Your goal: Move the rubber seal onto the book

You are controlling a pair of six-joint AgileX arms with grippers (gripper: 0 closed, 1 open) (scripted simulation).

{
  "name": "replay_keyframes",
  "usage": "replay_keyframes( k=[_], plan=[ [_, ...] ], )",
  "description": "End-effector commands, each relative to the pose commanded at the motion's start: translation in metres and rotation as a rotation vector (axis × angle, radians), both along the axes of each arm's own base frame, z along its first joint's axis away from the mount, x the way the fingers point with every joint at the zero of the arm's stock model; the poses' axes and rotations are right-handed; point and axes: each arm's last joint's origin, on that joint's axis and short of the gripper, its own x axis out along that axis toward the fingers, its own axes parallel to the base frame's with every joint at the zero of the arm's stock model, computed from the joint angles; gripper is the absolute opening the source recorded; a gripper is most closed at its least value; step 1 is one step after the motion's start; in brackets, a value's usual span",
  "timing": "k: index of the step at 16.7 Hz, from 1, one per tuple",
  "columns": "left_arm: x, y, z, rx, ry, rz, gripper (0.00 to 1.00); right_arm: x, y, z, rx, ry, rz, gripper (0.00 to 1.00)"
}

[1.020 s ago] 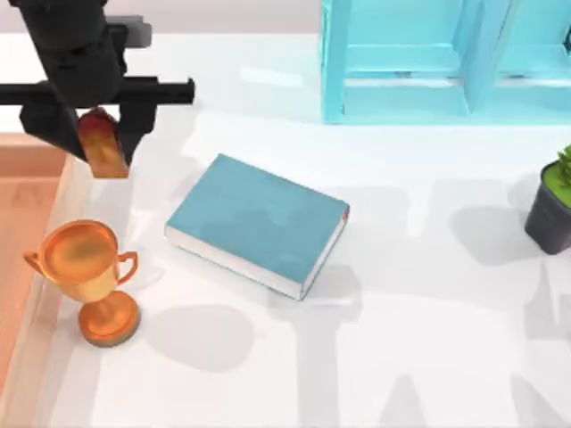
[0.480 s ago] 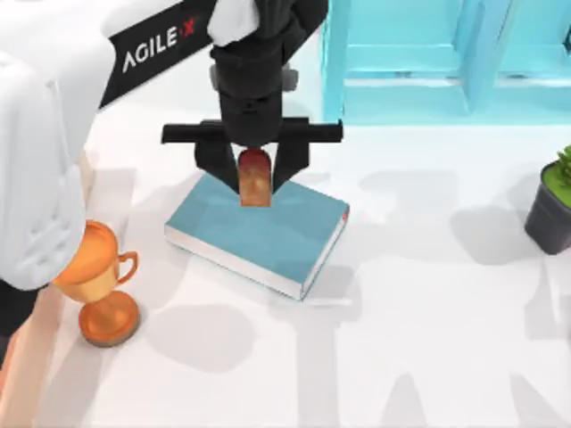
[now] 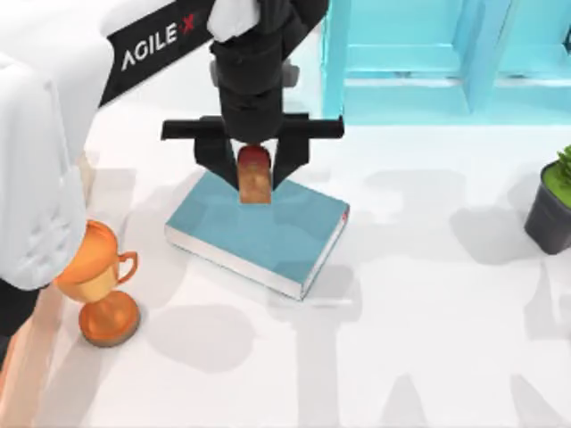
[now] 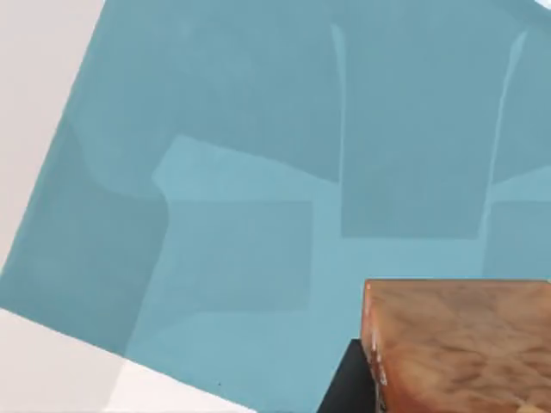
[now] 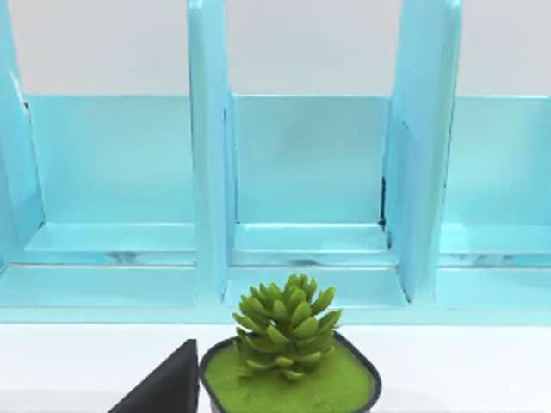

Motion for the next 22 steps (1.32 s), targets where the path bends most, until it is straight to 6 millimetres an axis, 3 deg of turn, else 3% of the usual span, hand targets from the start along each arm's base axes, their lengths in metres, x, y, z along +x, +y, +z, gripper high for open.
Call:
replay_keyframes(
  k=[2, 15, 22],
  plan=[
    [0.0, 0.0, 0.0, 0.0, 0.0, 0.0, 0.0, 0.0, 0.0, 0.0, 0.0, 0.0, 0.0, 1.0],
    [0.0, 0.0, 0.0, 0.0, 0.0, 0.0, 0.98, 0.0, 0.0, 0.0, 0.0, 0.0, 0.0, 1.0],
    [0.0, 0.0, 0.0, 0.0, 0.0, 0.0, 1.0, 0.0, 0.0, 0.0, 0.0, 0.0, 0.0, 1.0]
  ],
)
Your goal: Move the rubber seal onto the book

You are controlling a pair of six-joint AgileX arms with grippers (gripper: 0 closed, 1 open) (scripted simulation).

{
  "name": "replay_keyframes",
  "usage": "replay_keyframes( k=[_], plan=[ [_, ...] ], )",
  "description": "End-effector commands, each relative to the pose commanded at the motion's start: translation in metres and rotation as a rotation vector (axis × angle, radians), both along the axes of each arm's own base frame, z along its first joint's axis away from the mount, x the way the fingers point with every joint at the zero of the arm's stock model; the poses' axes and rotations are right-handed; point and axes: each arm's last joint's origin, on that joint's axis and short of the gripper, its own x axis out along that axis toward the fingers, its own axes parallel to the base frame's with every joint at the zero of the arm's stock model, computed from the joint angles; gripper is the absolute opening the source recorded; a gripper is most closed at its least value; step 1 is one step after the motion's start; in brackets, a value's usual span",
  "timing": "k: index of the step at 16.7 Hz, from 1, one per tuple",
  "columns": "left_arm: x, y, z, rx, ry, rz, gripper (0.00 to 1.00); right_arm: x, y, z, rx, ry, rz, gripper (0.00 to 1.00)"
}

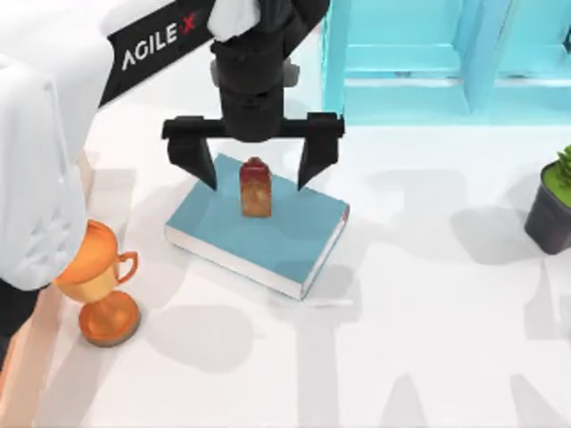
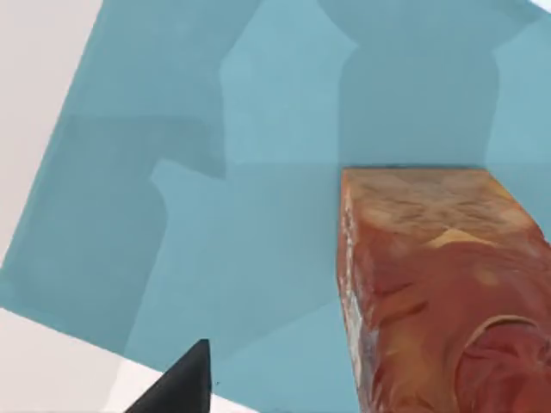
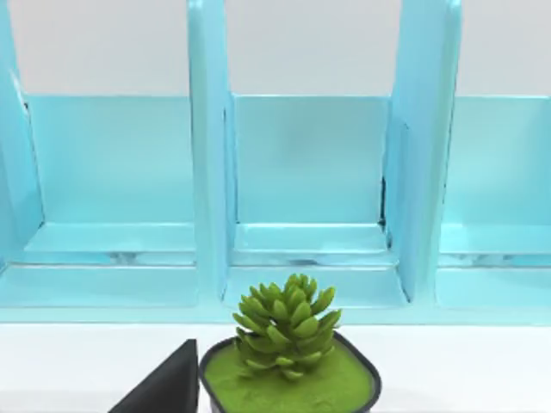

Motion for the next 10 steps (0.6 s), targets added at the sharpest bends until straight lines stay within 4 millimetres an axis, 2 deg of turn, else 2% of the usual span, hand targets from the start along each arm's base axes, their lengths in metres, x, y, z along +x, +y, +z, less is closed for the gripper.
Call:
replay_keyframes(
  k=[4, 8, 10],
  plan=[
    [0.001, 0.0, 0.003, 0.001, 0.002, 0.002, 1.0, 0.0, 0.0, 0.0, 0.0, 0.0, 0.0, 1.0],
    [0.001, 0.0, 0.026, -0.001, -0.001, 0.002, 1.0, 0.0, 0.0, 0.0, 0.0, 0.0, 0.0, 1.0],
    [0.0, 0.001, 0.03, 0.0, 0.0, 0.002, 1.0, 0.0, 0.0, 0.0, 0.0, 0.0, 0.0, 1.0]
  ],
)
